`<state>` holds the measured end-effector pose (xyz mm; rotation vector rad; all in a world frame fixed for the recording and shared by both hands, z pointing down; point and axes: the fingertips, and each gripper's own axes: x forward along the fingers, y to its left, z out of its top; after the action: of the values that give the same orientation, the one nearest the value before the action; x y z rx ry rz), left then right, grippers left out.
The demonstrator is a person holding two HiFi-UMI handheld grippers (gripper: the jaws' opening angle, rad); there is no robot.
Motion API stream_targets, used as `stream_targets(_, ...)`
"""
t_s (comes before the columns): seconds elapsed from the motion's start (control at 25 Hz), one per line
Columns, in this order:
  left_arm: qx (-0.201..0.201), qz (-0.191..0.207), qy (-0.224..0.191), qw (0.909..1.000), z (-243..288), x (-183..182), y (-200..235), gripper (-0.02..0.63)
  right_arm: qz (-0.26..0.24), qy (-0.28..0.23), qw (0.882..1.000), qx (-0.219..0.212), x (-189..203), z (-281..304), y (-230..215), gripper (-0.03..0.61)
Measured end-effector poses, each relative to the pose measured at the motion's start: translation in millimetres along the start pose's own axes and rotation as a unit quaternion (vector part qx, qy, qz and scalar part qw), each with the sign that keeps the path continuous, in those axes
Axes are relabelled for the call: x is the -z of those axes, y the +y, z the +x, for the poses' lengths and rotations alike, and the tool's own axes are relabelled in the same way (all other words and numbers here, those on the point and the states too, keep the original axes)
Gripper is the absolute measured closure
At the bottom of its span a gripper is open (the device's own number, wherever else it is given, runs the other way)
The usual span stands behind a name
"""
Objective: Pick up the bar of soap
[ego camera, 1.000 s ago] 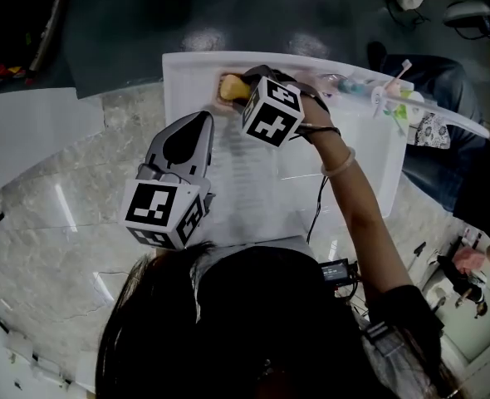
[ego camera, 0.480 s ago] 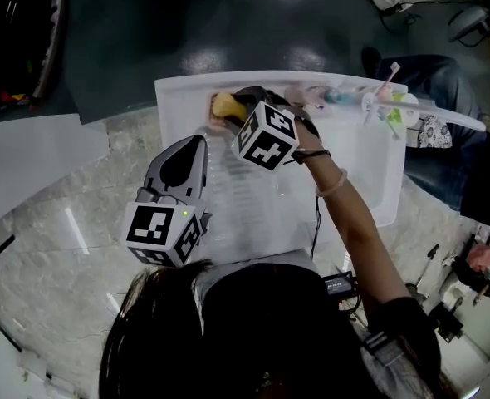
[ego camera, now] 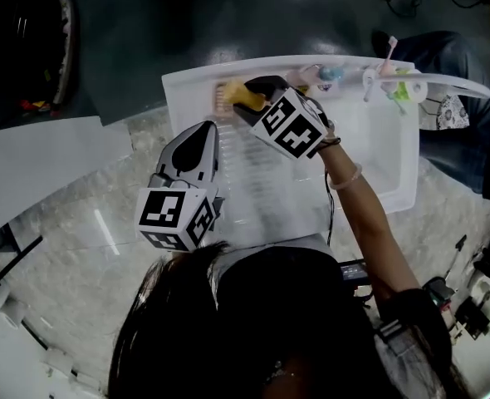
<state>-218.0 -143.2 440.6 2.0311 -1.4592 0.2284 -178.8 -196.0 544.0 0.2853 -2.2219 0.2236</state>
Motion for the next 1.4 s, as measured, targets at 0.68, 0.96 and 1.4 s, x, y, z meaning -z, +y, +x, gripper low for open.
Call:
stream_targets(0.68, -0.013, 0.063, -0.039, 0.9972, -63, -14, -80, 0.606, 0.051, -0.101, 0.993, 0.017, -1, -84, 42, 0.391)
stream_targets(0.96, -0.011, 0.084, -0.045, 0.9954, -81, -11, -105, 0.606, 0.063, -0.133, 0.989, 0.023, 1, -114, 59, 0.391)
stream_targets(1.4, 0.005, 0.091, -0.042, 0.9949, -88, 3, -139, 0.606, 0.113, -0.183, 0.976, 0.022, 18, -162, 69, 0.391)
